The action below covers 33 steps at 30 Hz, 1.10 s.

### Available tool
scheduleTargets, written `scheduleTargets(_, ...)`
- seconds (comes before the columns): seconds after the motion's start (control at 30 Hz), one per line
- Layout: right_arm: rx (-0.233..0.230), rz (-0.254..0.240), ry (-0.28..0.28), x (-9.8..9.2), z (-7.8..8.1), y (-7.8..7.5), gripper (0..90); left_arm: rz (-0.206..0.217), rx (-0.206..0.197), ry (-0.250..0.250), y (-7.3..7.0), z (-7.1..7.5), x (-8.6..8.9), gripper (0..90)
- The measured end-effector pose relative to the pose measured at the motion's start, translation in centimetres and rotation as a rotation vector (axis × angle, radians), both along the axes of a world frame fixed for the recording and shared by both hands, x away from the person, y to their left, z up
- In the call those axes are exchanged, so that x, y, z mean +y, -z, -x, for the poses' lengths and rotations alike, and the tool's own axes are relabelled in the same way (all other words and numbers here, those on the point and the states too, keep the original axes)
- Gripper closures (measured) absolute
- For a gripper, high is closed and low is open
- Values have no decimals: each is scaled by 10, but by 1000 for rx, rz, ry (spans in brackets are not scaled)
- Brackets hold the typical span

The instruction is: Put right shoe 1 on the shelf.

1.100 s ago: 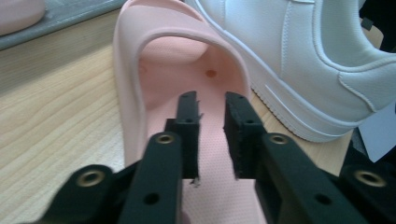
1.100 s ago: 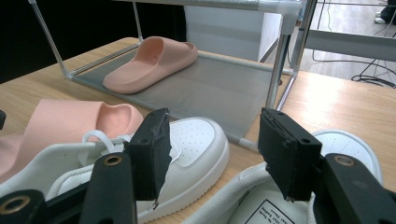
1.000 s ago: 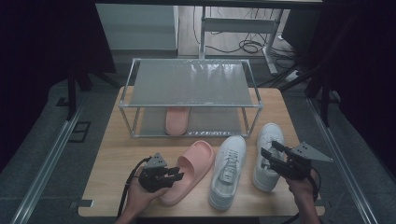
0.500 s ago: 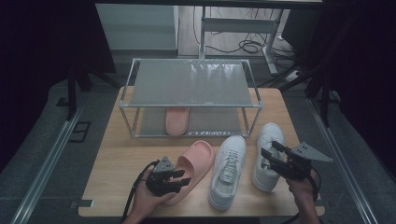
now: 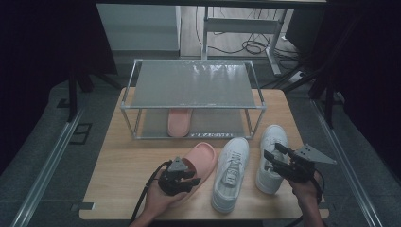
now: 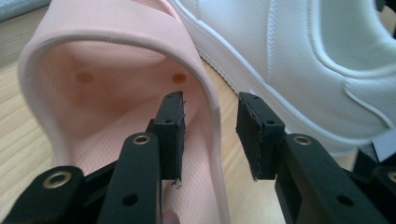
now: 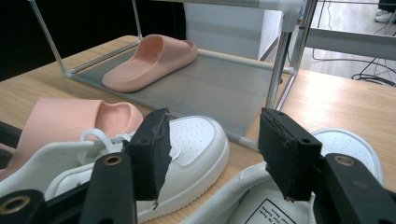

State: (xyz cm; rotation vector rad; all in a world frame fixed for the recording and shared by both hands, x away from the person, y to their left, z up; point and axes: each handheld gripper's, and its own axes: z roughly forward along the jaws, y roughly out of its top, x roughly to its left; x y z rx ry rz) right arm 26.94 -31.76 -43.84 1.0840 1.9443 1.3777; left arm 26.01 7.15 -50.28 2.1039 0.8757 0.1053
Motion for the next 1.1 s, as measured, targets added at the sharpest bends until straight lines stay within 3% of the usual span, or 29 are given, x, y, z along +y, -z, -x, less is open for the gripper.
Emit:
scheduleTargets(0.43, -4, 0, 1, -1, 0, 0, 443, -42, -16, -19, 7, -11, -23, 773)
scheduleTargets(0.77, -3, 0, 3, -1, 0, 0, 443, -62, -45, -59, 6, -10, -27, 797)
scheduleTargets(1.1, -4, -2, 5, -2, 0, -1, 443, -16, -97, -112, -6, -8, -22, 805)
